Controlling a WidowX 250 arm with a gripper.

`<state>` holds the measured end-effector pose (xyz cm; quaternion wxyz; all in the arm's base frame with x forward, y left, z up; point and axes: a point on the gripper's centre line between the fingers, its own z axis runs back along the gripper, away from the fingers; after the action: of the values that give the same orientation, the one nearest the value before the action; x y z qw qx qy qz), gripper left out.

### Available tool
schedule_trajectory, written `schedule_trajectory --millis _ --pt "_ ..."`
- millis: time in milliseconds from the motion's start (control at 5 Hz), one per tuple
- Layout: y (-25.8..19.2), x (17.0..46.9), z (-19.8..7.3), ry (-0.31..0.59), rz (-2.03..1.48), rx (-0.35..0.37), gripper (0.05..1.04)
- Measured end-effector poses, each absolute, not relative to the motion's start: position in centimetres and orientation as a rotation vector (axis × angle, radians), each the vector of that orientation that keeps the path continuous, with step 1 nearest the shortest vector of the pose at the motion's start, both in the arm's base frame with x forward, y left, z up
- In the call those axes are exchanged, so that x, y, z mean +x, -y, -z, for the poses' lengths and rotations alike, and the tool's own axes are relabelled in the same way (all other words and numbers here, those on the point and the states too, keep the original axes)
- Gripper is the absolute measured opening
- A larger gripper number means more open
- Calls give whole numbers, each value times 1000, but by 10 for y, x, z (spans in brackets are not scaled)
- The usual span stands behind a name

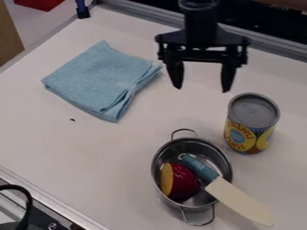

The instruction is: Moving the can to the upper of the table .

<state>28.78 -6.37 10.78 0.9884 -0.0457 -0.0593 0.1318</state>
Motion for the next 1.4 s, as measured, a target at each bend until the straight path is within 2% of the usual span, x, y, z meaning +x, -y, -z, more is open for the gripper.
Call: schedule_trajectory --millis 200,400,1000,1400 --pt "97 275 -107 81 -213 -119 999" --pt "123 270 -86 23 -209 -108 999" --pt "154 276 -48 5 -295 -95 999" --pt "143 293 -47 114 -391 -51 999"
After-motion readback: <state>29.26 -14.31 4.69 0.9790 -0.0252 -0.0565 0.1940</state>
